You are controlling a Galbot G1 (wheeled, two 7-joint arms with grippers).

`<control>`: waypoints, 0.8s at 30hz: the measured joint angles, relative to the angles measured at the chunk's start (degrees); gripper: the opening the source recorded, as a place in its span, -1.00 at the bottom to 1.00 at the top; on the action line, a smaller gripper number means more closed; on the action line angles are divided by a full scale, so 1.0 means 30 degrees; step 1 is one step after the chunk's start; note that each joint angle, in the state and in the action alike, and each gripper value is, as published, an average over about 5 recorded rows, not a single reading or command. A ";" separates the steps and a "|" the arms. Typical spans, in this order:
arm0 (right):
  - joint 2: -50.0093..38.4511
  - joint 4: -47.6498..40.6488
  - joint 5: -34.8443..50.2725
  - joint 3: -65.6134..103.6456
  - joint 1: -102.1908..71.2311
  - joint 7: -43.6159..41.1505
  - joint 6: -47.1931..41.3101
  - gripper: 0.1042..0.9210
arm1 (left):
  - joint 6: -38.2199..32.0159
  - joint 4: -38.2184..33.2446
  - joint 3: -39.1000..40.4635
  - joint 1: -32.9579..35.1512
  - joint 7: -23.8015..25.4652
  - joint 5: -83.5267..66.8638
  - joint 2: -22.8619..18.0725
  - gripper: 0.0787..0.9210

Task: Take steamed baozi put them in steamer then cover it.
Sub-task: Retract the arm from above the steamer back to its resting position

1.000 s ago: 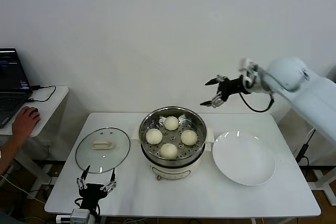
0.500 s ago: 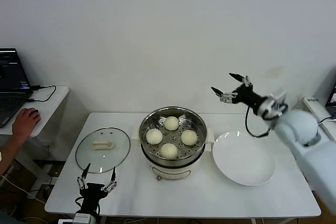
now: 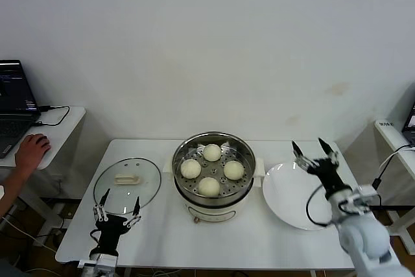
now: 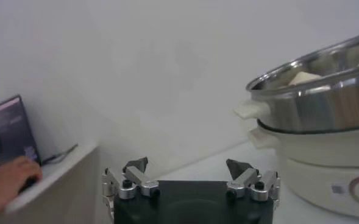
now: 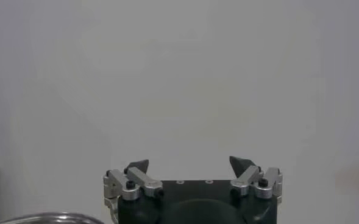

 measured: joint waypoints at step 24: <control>0.3351 0.1660 -0.1291 0.3353 -0.5602 0.0549 0.1043 0.76 | 0.0897 0.6743 0.1462 -0.4780 -0.3446 1.3656 0.4274 0.77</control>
